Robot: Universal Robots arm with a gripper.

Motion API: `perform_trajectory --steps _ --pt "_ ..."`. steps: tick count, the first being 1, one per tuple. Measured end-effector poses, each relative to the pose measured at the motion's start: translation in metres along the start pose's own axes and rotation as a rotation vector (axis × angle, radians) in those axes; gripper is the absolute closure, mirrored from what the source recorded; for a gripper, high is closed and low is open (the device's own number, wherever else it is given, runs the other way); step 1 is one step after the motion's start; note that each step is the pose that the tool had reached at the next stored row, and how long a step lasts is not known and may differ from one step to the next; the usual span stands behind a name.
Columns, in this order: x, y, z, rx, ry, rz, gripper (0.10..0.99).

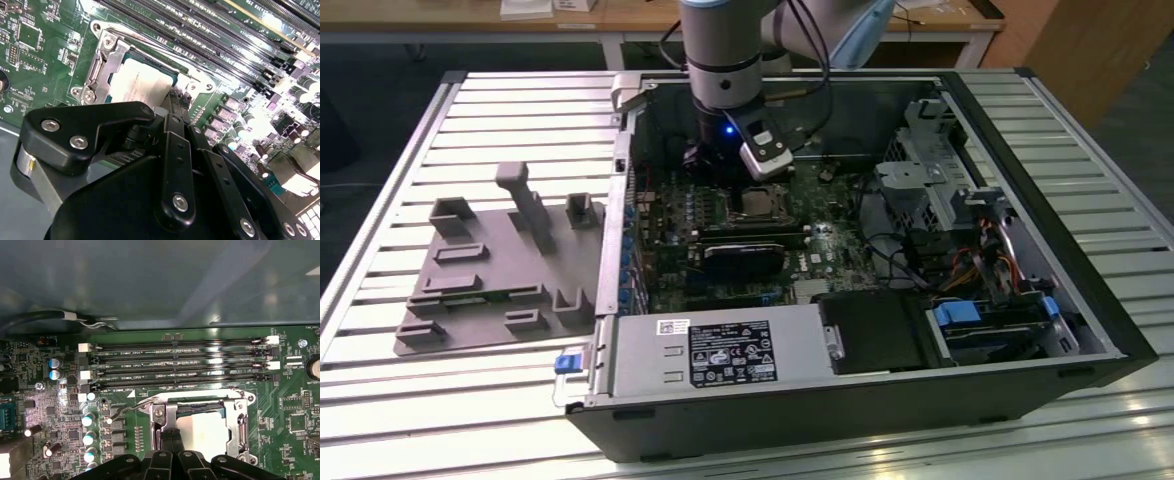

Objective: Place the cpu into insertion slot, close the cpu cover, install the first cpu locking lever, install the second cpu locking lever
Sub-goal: 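Close the cpu cover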

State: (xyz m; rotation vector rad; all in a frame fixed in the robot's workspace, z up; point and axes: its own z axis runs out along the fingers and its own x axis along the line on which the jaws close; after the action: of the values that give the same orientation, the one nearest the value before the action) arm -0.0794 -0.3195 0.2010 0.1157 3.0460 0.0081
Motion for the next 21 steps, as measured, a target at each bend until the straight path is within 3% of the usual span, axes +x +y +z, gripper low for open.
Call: perform_trajectory --steps 14,21 --pt "0.0025 -0.0001 0.0025 -0.003 -0.0011 -0.036 0.984" --pt "-0.0005 0.0001 0.003 -0.004 -0.001 -0.045 0.984"
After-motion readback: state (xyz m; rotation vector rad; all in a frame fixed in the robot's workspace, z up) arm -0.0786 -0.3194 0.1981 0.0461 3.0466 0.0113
